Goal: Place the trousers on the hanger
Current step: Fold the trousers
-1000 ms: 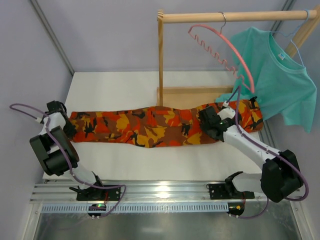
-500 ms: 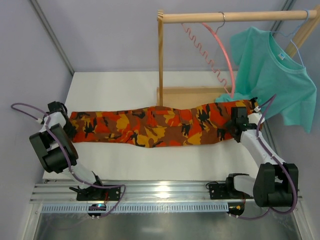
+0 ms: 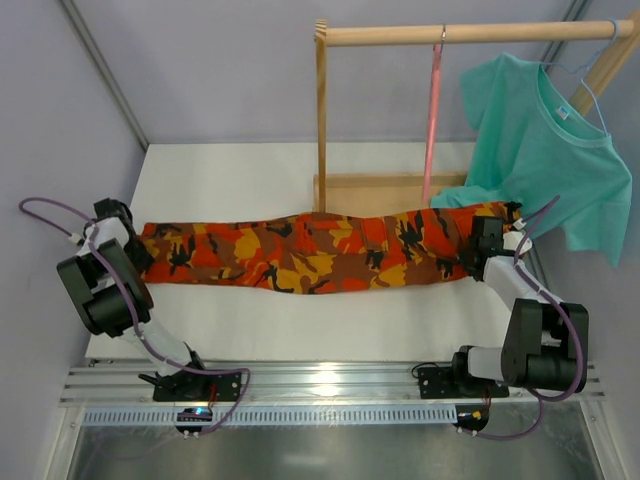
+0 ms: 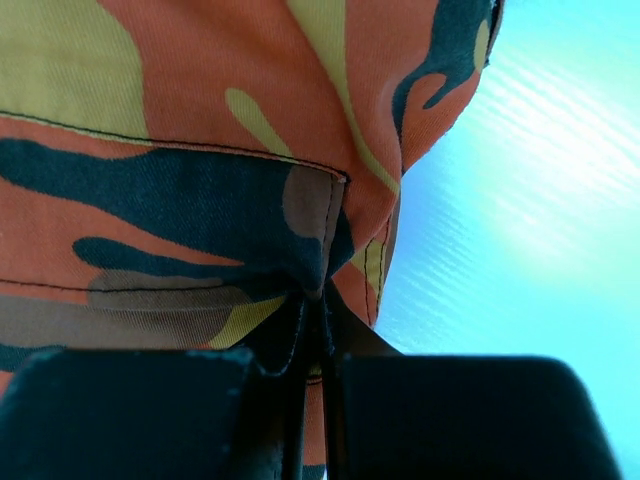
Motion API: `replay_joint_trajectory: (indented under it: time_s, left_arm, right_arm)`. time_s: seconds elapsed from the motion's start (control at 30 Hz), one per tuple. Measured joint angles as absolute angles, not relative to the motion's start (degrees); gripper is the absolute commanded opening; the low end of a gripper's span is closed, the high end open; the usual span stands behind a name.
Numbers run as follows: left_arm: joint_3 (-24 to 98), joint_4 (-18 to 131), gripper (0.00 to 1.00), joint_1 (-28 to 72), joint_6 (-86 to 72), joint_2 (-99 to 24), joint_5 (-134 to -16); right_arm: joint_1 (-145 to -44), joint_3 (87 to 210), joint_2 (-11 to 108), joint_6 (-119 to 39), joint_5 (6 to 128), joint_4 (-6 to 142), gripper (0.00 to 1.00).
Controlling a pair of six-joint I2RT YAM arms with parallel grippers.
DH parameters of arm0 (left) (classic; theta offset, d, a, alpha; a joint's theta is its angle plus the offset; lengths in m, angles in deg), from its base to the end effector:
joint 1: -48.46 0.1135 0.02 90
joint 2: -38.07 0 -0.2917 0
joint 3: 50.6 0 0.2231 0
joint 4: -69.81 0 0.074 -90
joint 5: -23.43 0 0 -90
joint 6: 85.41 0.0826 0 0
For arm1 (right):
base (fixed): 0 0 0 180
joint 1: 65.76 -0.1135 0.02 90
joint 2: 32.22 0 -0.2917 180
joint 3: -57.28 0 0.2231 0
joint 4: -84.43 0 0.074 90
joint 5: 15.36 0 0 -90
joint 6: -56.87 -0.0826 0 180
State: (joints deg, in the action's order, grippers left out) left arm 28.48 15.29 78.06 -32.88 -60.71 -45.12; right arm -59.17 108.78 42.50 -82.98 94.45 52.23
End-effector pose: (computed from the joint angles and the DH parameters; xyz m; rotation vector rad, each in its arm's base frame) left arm 0.2595 0.1822 0.1814 -1.6084 2.2937 0.5025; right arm 0.2295 -0.0547 0.1820 1.2794 2.1017 -0.1169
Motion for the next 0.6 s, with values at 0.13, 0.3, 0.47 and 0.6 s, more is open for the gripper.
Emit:
replay_joint_trajectory:
  time_s: [0.13,0.3,0.47,0.6]
  left_arm:
    - [31.0,13.6,0.0,78.1,-33.5,-62.4,-43.6]
    - [32.0,12.8,0.0,78.1,-34.0,-63.1,-41.9]
    - [32.4,12.9,0.0,78.1,-34.0,-63.6,-40.7]
    - [32.4,13.3,0.15,78.1,-33.8,-64.1,-40.7]
  right_arm:
    - [-56.4,108.8,42.5,-82.2,92.8,52.6,0.04]
    - [-55.0,108.8,41.9,-80.2,92.5,52.6,0.04]
    - [-54.6,108.8,41.4,-79.2,91.9,52.6,0.04]
    - [-54.5,108.7,41.4,-78.8,91.1,52.6,0.07]
